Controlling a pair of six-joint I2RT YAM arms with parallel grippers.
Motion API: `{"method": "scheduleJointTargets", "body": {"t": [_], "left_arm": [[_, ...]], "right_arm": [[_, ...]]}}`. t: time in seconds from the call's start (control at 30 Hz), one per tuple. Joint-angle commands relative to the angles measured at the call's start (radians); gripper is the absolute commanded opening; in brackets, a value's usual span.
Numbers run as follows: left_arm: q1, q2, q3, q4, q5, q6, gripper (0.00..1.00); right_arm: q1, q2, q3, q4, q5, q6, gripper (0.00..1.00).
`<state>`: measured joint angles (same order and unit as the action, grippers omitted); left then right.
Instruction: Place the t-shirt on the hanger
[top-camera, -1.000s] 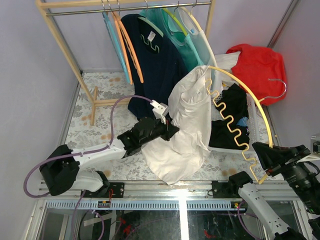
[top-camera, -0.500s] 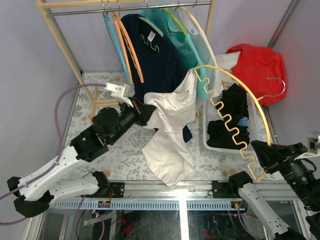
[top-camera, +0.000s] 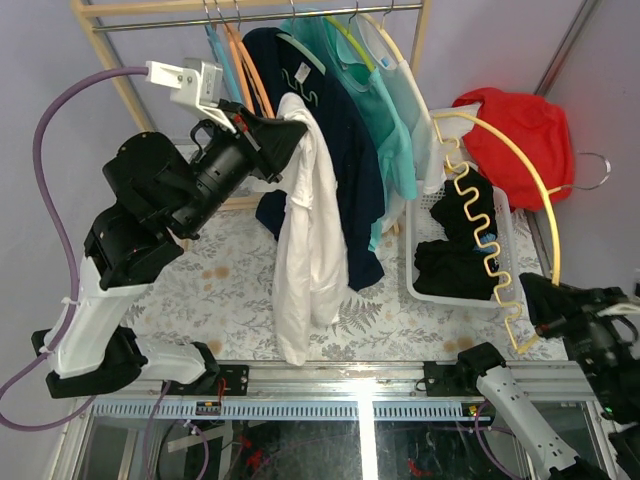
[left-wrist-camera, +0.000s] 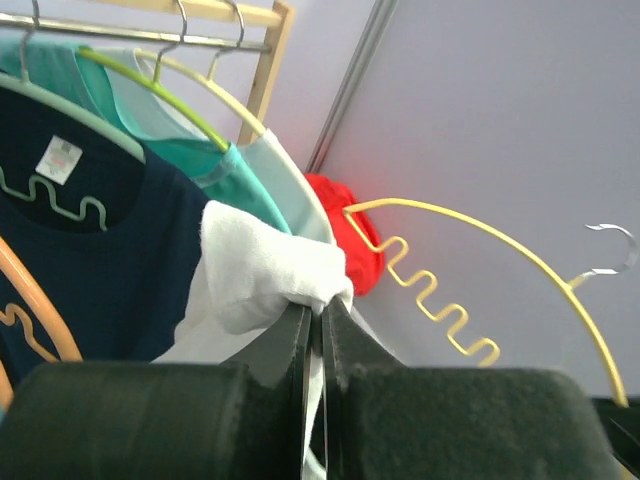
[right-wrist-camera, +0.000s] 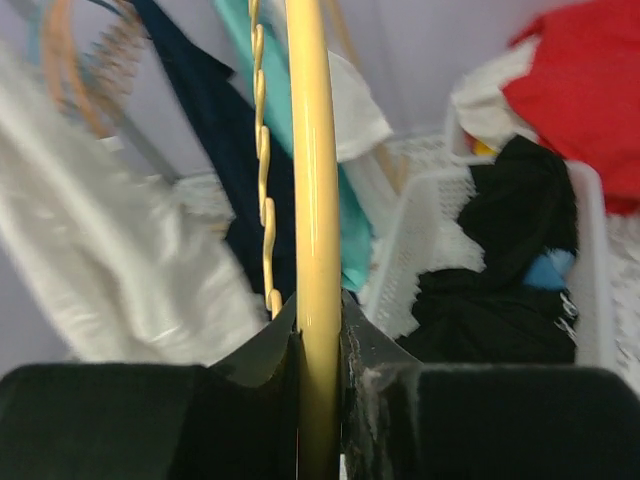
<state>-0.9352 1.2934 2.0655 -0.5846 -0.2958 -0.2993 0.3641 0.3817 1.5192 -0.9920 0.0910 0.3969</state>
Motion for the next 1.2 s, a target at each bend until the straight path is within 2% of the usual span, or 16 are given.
{"method": "scheduleJointTargets", "body": {"t": [0.0, 0.1, 0.17, 0.43, 0.57, 0.63, 0.77, 0.87, 0.93, 1.0, 1.03, 1.17], "left_arm": [[-0.003, 0.001, -0.012, -0.095, 0.071, 0.015, 0.0], [-0.002, -0.063, -0.124, -0.056, 0.086, -0.011, 0.0], [-0.002, -0.082, -0.162, -0.056, 0.098, -0.021, 0.0], [-0.003, -0.089, -0.188, -0.12, 0.188, -0.036, 0.0], [-0.002, -0.1, -0.192, -0.14, 0.219, -0.037, 0.0], [-0.002, -0.109, -0.198, -0.144, 0.228, -0.04, 0.0], [-0.003, -0.112, -0.204, -0.15, 0.24, -0.041, 0.01], [-0.002, -0.109, -0.205, -0.151, 0.252, -0.044, 0.01], [-0.002, -0.111, -0.207, -0.15, 0.256, -0.045, 0.01], [-0.002, -0.116, -0.207, -0.154, 0.256, -0.046, 0.01], [-0.003, -0.117, -0.206, -0.156, 0.257, -0.045, 0.01], [-0.002, -0.11, -0.192, -0.161, 0.269, -0.043, 0.01]], "right_arm": [[0.008, -0.009, -0.151, -0.012, 0.263, 0.034, 0.0], [0.008, 0.003, -0.277, 0.003, 0.336, 0.037, 0.0], [0.009, 0.009, -0.359, 0.05, 0.333, 0.05, 0.0], [0.009, 0.084, -0.623, 0.279, 0.259, 0.099, 0.0], [0.01, 0.164, -0.708, 0.339, 0.239, 0.11, 0.0], [0.008, 0.202, -0.746, 0.361, 0.213, 0.107, 0.03], [0.007, 0.317, -0.742, 0.353, 0.132, 0.093, 0.25], [0.008, 0.398, -0.702, 0.315, 0.068, 0.085, 0.51], [0.009, 0.43, -0.652, 0.265, 0.034, 0.078, 0.64], [0.007, 0.424, -0.61, 0.218, 0.026, 0.074, 0.86], [0.008, 0.412, -0.587, 0.192, 0.03, 0.073, 0.9], [0.008, 0.384, -0.483, 0.065, 0.105, 0.071, 0.94]]}}
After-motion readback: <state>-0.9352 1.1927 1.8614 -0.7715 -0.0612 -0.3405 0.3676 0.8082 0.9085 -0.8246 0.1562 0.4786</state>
